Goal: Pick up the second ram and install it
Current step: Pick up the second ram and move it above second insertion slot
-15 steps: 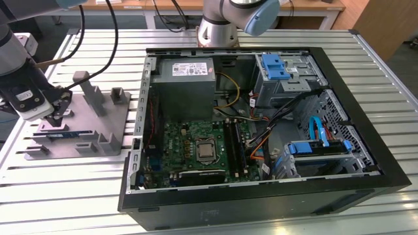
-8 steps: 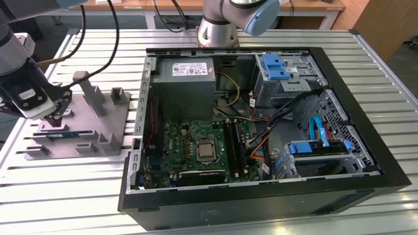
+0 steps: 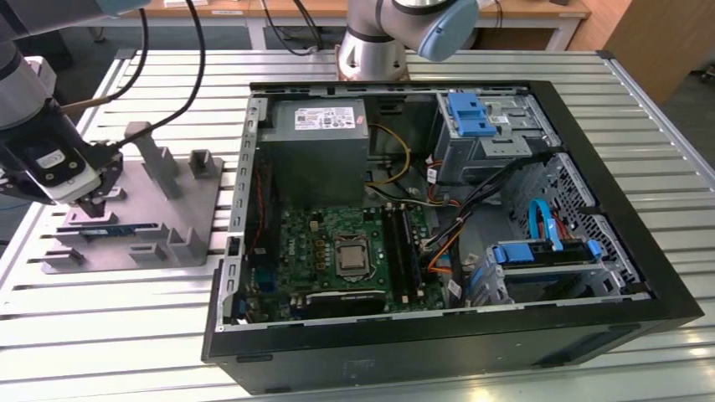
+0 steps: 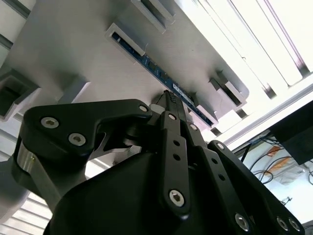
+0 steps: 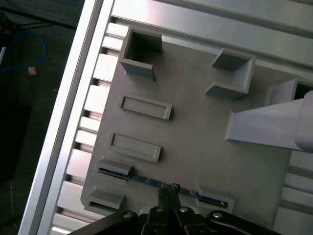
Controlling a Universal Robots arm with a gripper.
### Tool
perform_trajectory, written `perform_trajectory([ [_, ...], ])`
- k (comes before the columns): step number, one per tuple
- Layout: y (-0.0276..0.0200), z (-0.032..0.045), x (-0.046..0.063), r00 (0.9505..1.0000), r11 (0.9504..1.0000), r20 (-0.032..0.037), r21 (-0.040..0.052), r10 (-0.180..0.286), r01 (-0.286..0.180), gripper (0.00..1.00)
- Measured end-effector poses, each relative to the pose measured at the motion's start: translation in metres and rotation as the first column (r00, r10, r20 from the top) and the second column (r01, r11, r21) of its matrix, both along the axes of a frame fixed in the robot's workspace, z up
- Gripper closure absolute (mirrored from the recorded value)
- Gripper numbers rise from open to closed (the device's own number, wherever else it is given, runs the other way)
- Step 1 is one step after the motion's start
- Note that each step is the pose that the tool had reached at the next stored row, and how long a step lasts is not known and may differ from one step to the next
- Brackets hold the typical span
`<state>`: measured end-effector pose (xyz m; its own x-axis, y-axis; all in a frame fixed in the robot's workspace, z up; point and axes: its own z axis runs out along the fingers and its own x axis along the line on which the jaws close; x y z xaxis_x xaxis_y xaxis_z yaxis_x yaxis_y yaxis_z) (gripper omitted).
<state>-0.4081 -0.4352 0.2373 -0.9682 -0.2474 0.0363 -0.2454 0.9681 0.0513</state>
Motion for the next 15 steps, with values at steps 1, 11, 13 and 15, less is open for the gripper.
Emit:
perform_trajectory([
  [1,0.0000,0.0000,0.0000,1.0000,1.0000,0.0000,0.0000,0.006,-0.006,0.90],
  [11,0.0000,0.0000,0.0000,0.9981,0.9981,0.0000,0.0000,0.062,-0.062,0.90],
  [13,0.0000,0.0000,0.0000,0.9974,0.9974,0.0000,0.0000,0.072,-0.072,0.90],
  [15,0.0000,0.0000,0.0000,0.9965,0.9965,0.0000,0.0000,0.083,-0.083,0.90],
])
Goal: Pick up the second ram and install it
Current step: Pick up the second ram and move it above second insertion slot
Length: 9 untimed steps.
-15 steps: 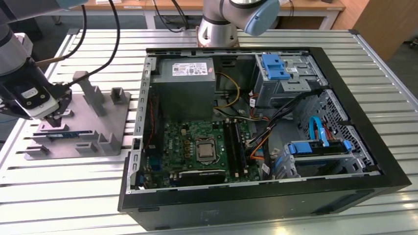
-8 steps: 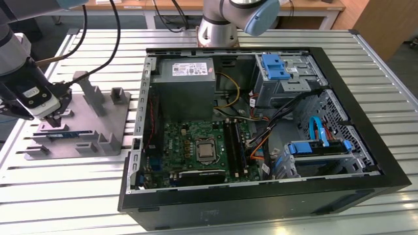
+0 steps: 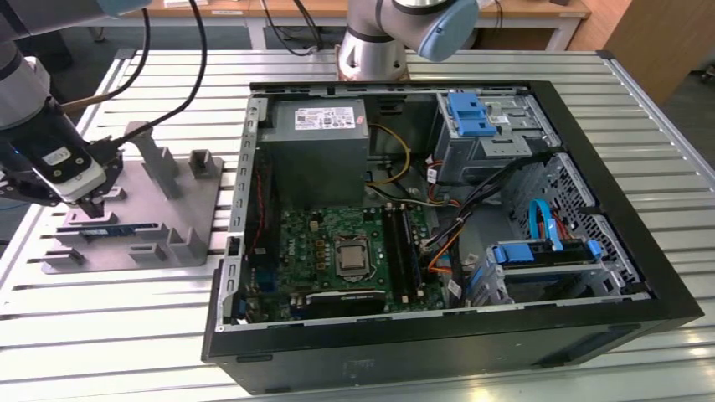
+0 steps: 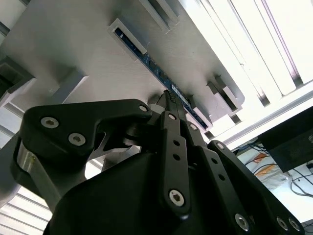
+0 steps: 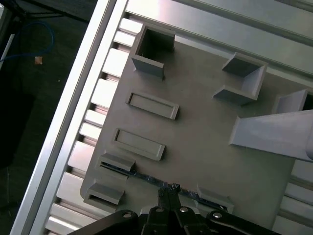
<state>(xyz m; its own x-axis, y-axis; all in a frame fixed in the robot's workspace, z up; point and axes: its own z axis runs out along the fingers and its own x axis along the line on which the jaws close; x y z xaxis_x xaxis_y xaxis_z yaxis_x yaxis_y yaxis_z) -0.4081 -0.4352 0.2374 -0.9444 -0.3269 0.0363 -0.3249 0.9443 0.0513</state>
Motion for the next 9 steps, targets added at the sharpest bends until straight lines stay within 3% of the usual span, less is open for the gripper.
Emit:
perform_trajectory([
  [9,0.0000,0.0000,0.0000,0.9987,0.9987,0.0000,0.0000,0.050,-0.050,0.90],
])
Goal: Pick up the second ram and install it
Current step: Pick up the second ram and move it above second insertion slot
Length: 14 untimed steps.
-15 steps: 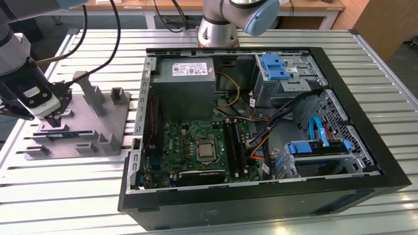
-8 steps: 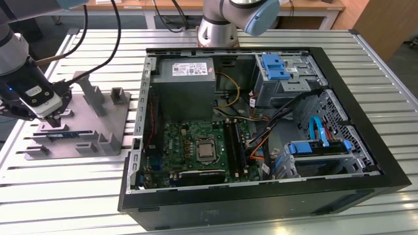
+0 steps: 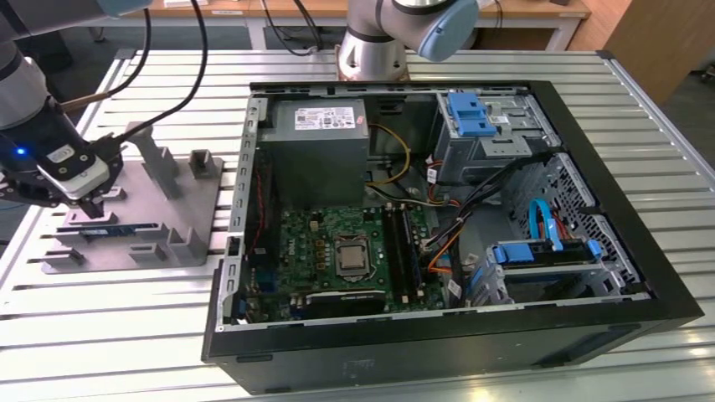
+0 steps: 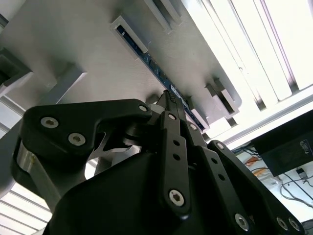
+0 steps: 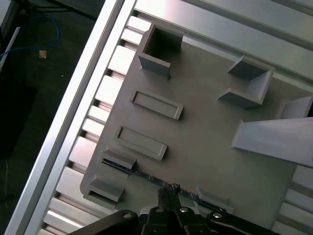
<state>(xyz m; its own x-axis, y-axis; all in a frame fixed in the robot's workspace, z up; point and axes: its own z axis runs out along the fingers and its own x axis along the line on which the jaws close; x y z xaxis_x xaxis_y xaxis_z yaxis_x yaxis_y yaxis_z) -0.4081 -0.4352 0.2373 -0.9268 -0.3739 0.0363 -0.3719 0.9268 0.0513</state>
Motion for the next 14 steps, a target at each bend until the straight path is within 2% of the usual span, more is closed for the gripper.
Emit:
perform_trajectory([
  [14,0.0000,0.0000,0.0000,0.9970,0.9970,0.0000,0.0000,0.078,-0.078,0.90],
])
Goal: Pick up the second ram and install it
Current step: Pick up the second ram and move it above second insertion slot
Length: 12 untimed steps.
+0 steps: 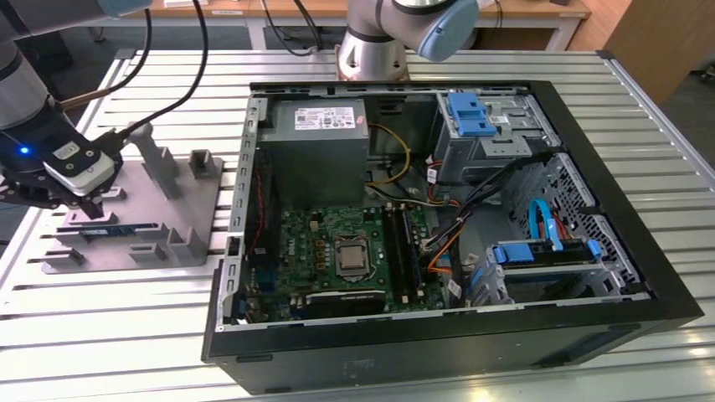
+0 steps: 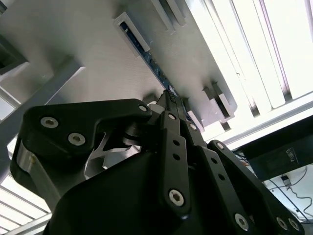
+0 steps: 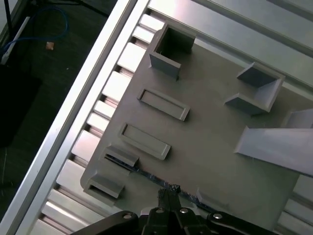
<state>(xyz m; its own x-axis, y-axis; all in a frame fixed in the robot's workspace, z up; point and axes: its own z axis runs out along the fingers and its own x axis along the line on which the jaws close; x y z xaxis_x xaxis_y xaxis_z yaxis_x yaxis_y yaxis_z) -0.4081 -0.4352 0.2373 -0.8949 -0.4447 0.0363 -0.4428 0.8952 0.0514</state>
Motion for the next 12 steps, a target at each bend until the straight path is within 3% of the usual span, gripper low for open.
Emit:
perform_trajectory([
  [12,0.0000,-0.0001,0.0000,0.9980,0.9980,0.0000,0.0000,0.063,-0.063,0.90],
])
